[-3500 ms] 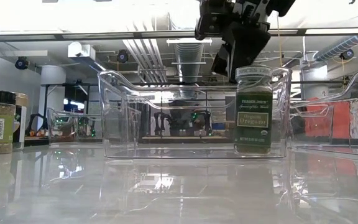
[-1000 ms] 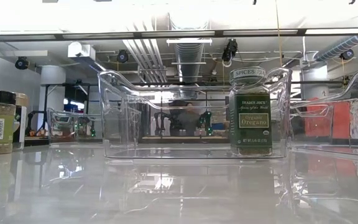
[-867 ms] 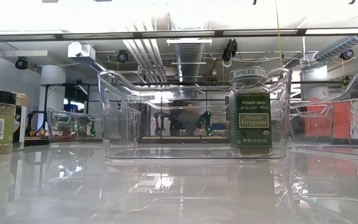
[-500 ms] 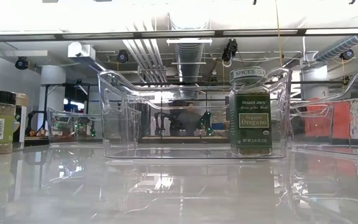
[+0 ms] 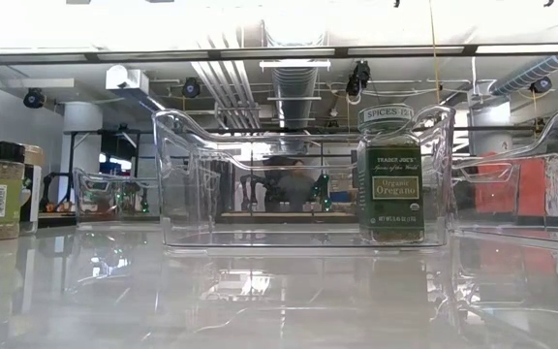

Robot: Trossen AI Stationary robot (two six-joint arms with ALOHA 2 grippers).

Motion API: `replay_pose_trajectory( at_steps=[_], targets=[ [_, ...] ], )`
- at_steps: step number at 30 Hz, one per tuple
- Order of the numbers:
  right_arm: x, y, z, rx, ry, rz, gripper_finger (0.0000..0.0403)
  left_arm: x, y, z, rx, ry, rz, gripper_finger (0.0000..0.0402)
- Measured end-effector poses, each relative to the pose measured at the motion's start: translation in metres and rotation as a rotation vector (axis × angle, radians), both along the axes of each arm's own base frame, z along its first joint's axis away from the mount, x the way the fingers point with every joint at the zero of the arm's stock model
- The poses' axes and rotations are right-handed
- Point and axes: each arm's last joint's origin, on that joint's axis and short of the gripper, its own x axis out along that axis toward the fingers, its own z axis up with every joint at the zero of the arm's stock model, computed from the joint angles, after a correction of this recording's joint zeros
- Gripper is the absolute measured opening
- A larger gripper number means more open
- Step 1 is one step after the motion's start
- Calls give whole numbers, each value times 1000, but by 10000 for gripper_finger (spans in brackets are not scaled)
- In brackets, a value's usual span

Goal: Sort spices by type
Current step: Put the green seasoning bottle into the bottom left transparent bin

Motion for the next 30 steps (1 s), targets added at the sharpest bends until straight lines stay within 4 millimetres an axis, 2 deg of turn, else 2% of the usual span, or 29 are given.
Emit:
replay_pose_trajectory(
  at_steps=[7, 17, 23, 30],
  targets=[
    [-4, 7, -12, 74, 9, 18, 345, 16, -4, -15, -8, 65, 15, 207],
    [-5, 10, -27, 68, 13, 12, 338, 16, -1, -14, 9, 59, 16, 207],
    [-7, 8, -40, 44, 35, 9, 320, 16, 0, -14, 14, 56, 16, 207],
    [-7, 8, -42, 31, 33, -7, 292, 16, 1, -14, 19, 59, 15, 207]
  ],
)
